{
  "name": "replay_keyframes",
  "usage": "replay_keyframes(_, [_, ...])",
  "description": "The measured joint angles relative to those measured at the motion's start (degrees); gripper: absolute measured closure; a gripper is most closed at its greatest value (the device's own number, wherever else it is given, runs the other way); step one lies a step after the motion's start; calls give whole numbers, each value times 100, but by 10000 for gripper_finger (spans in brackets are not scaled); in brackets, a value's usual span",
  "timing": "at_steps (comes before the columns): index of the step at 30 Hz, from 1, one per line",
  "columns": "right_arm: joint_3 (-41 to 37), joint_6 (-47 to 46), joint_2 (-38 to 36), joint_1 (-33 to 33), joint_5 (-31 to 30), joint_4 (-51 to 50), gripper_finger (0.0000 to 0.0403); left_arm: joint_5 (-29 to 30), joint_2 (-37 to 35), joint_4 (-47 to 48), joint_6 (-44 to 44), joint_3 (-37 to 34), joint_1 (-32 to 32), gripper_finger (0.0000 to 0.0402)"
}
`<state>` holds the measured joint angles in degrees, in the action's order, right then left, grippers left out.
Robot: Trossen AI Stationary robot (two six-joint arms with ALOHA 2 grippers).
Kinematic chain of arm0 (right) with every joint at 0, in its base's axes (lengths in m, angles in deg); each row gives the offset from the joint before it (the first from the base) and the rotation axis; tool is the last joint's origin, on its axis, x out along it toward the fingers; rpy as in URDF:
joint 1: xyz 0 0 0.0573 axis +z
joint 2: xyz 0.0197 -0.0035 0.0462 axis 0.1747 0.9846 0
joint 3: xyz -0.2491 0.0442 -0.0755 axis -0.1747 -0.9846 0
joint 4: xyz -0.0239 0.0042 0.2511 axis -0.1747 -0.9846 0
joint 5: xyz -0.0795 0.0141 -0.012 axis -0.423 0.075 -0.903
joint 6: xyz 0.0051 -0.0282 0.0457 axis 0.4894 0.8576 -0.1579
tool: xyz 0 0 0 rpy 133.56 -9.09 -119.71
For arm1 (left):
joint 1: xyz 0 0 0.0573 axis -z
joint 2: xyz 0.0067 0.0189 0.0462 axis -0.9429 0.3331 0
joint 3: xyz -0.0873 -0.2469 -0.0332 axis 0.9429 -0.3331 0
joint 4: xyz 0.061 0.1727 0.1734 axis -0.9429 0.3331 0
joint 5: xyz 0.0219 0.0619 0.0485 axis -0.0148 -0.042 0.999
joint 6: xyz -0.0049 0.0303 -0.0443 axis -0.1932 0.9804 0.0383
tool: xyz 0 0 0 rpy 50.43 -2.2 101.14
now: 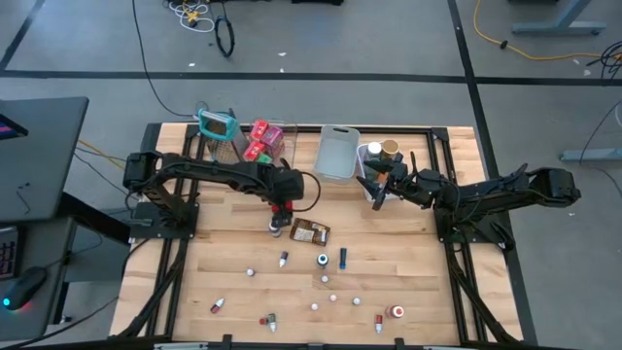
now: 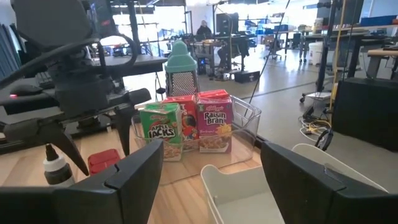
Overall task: Pick & Place Kitchen Items
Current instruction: Put the red spice can into the white bin
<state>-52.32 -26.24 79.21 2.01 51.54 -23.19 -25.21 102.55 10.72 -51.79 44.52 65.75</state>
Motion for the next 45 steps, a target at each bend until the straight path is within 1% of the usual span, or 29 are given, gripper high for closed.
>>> replay_keyframes(3, [0,-2,0,0,0,0,124,-5,-19,288,96,0,4,109])
replay_keyframes(8, [0,-6,0,0,0,0,124,-46,41,755,-92,-11,2,109])
replay_keyframes(13, [1,-6,1,1,0,1,124,-135,24,281,23,-340,4,112])
replay_keyframes(16, [0,-4,2,2,5,-8,124,-182,51,171,40,-365,6,138])
replay_keyframes(19, [0,55,2,0,287,1,124,-164,49,-104,48,-352,-1,168])
replay_keyframes(22, [0,118,2,4,640,75,124,-26,49,-155,51,-306,-39,169])
replay_keyframes(26, [0,114,0,2,691,127,124,243,49,-350,65,-156,-42,169])
replay_keyframes(29, [0,116,0,0,773,130,124,260,49,-791,291,78,-25,158])
replay_keyframes(31, [1,118,0,0,950,130,124,251,49,-1148,532,220,-20,153])
replay_keyframes(37, [34,123,1,2,1707,92,124,262,36,-2216,989,538,-25,166])
replay_keyframes(42, [266,133,0,2,1936,-414,124,264,36,-3146,1339,544,-3,157])
replay_keyframes(45, [383,176,0,2,1923,-778,124,255,36,-3558,1548,544,7,154])
